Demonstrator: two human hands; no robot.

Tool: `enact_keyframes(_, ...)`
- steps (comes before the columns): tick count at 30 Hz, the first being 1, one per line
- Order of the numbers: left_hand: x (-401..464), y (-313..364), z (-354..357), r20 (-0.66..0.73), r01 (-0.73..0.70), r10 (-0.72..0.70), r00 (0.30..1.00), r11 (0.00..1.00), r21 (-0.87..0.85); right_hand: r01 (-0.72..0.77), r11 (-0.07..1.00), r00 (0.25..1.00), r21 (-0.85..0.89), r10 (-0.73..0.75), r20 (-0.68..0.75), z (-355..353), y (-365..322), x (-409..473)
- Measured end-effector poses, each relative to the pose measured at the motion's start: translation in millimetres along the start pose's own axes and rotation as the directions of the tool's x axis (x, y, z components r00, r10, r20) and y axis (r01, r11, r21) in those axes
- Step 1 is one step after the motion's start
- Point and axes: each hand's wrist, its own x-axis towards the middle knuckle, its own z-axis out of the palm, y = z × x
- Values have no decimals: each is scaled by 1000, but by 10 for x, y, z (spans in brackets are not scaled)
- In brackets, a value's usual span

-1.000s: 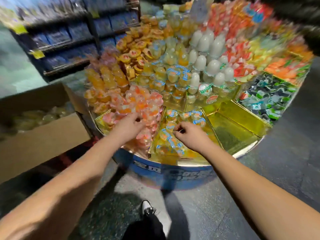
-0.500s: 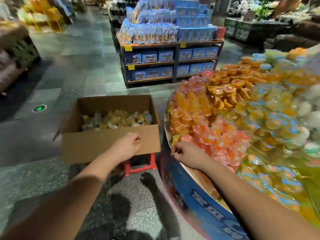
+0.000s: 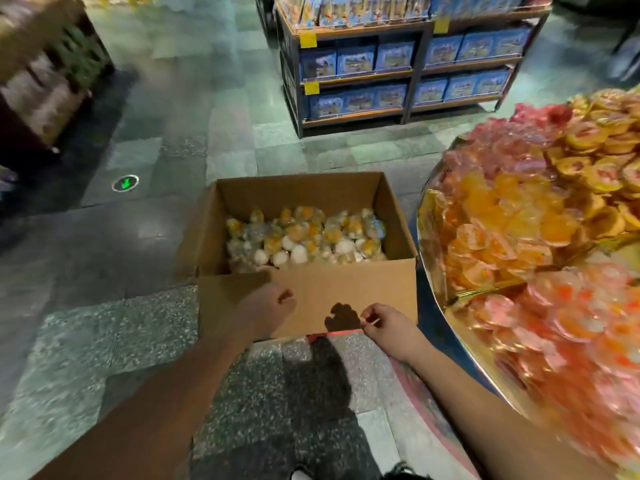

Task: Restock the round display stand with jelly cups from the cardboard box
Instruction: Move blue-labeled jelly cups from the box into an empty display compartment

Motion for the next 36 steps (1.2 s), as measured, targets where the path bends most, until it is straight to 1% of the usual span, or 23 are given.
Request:
enact_keyframes(6,702,4,31,90,-11,12,996,1000,-16,-126,987,992,102,128,-18,90,121,485)
enact_keyframes(10,1322,53,99,138,-67,67,988,998,-10,-180,966,980,188,193,-48,78,207,957)
enact_keyframes(12,1663,124,90,167,-60,65,984,998,-34,-196,958,978,212,207,-32,47,247,1218)
enact_keyframes(14,1993,211,73,211,-32,47,976,996,-78,-235,944,971,233,239,13,11,257,1455)
enact_keyframes(16,2344,259,113,255,61,-20,967,986,-156,-261,939,965,226,263,23,-34,239,1676)
enact_keyframes(19,2801,315,298,319,253,-164,933,932,-259,-291,935,957,205,284,63,-164,186,2014)
enact_keyframes(21,3048,343,463,379,337,-220,899,900,-277,-341,918,940,203,327,97,-239,200,2260)
enact_keyframes(23,3235,347,629,432,405,-264,862,872,-276,-382,898,924,220,369,100,-320,231,2484)
enact_keyframes(25,3398,367,790,488,485,-311,816,828,-282,-462,857,887,227,446,121,-401,304,2742)
enact_keyframes(27,3537,412,949,553,578,-359,752,762,-291,-575,764,817,291,556,155,-463,395,2991)
enact_keyframes(28,3597,437,1044,598,640,-381,705,706,-304,-640,689,764,339,616,189,-467,480,3110)
enact_keyframes(30,3670,536,1176,702,756,-380,603,554,-350,-729,487,649,482,716,258,-431,683,3305)
enact_keyframes(31,3700,585,1241,734,794,-377,565,492,-358,-746,349,579,567,761,294,-402,759,3374)
enact_keyframes(32,3737,636,1306,753,818,-382,536,458,-349,-738,207,515,642,787,338,-369,816,3437)
enact_keyframes(34,3804,723,1418,765,839,-402,504,440,-322,-692,-12,409,722,817,406,-384,815,3531)
enact_keyframes(36,3870,782,1529,786,859,-408,465,422,-289,-680,-119,341,723,822,456,-358,823,3635)
